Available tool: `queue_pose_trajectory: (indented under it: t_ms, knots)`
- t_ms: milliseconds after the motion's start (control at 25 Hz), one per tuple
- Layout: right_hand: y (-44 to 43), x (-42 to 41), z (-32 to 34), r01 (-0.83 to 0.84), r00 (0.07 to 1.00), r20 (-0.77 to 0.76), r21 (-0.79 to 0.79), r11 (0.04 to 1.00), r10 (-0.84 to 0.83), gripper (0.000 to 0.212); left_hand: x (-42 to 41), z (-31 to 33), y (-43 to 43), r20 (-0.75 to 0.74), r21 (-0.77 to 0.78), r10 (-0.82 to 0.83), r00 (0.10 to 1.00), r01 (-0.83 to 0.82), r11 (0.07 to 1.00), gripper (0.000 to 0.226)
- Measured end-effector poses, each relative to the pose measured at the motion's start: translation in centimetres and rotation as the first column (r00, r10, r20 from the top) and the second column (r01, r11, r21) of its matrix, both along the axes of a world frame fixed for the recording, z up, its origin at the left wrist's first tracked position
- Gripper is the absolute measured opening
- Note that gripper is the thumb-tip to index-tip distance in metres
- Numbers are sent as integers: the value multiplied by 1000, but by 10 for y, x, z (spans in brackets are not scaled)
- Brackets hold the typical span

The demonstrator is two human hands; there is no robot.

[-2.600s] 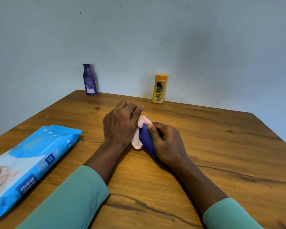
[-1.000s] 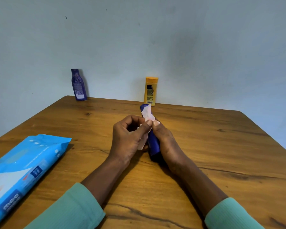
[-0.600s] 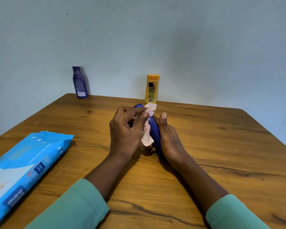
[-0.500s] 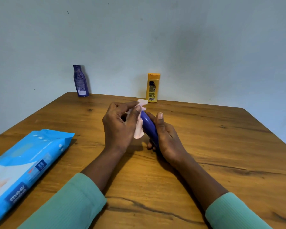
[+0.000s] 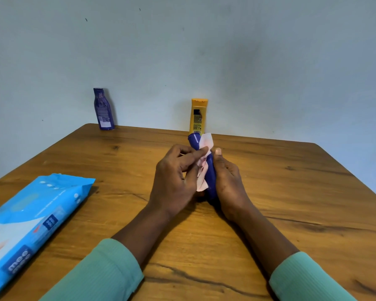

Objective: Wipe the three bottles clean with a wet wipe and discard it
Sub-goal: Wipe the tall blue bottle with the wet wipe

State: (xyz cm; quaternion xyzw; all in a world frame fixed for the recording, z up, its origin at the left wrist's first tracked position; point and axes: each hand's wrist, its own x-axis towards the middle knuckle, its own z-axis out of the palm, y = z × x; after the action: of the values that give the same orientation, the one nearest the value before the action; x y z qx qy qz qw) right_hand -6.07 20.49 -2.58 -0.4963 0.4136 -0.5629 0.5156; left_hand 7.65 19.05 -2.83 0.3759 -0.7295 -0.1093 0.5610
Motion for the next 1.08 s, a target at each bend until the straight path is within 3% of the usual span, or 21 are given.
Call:
queue_pose_trajectory:
  t_ms: [80, 200, 320, 520, 600, 720, 880, 1000, 1080]
  knots:
    - [2, -3, 2, -68, 997, -21, 28, 997, 68, 54, 9, 2, -10, 11, -22, 88, 996, -88, 996, 41]
    - [4, -6, 2, -167, 983, -65, 77, 983, 172, 57, 29, 5, -22, -93, 63, 208, 974, -203, 977, 42]
    - [3, -5, 2, -182, 980, -63, 76, 980, 187, 57, 23, 5, -14, -104, 60, 187, 977, -182, 982, 41]
    - [-7, -11, -2, -67, 977, 209, 127, 990, 39, 57, 0, 2, 3, 46, -5, 4, 999, -4, 1000, 26]
    - [-8, -14, 0, -60, 951, 310, 159, 985, 8, 55, -4, 1, 6, 22, 19, -39, 999, 39, 999, 20]
    - [-3, -15, 5, -132, 975, 198, 175, 976, 97, 56, 3, 7, 2, -174, 84, 12, 985, 2, 997, 16]
    - [0, -13, 7, -240, 971, 30, 203, 949, 239, 60, 21, 13, -12, -429, 274, 146, 891, -26, 961, 20]
    - [-2, -12, 4, -219, 975, 2, 187, 958, 222, 59, 17, 12, -9, -497, 342, 150, 854, 34, 939, 18]
    - [-5, -11, -2, -167, 984, -32, 141, 976, 173, 60, 12, 11, -3, -462, 345, 96, 881, 80, 935, 18]
